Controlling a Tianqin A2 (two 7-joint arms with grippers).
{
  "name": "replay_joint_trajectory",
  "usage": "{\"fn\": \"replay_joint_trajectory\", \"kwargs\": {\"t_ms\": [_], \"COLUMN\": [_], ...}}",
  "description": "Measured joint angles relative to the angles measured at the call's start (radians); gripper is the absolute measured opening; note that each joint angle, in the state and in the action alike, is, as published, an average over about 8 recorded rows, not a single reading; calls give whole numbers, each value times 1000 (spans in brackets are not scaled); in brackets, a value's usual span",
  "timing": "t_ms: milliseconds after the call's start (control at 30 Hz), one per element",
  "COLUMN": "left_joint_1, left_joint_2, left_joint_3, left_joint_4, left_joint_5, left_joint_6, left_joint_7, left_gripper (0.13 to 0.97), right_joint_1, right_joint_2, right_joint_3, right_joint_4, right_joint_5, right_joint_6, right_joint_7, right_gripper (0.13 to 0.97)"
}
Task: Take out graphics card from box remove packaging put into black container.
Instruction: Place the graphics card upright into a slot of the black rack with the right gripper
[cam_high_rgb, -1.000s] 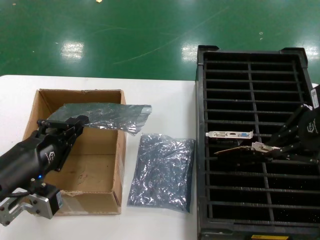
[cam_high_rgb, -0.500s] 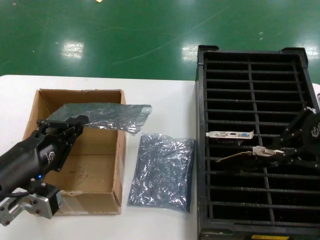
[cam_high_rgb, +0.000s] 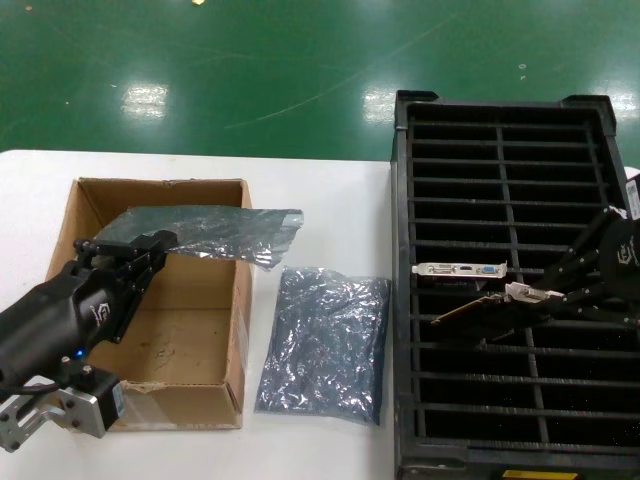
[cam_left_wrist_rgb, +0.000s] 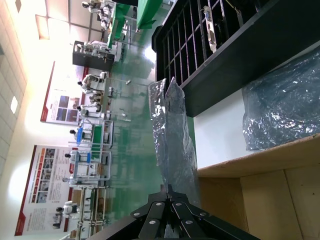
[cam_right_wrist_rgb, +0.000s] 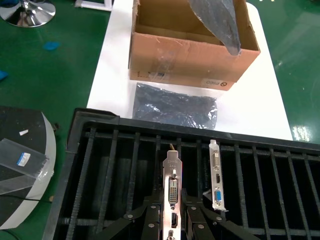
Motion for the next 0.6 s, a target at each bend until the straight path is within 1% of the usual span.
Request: {"fn": "replay_joint_trajectory", "kwargs": {"t_ms": [300,600], "left_joint_1": [0,0], "left_joint_2": [0,0], "left_joint_3": [0,0], "left_joint_4": [0,0], "left_joint_5": [0,0], "left_joint_6": [0,0], "left_joint_7": [0,0], "left_gripper": [140,140], "right_joint_1": [9,19], "right_joint_2": [-2,-12], "right_joint_3": [6,1], "right_joint_4": [-1,-34], "right_joint_5": [1,-7], "right_joint_6": [3,6], "right_joint_7": [-4,-16], "right_gripper": [186,186]}}
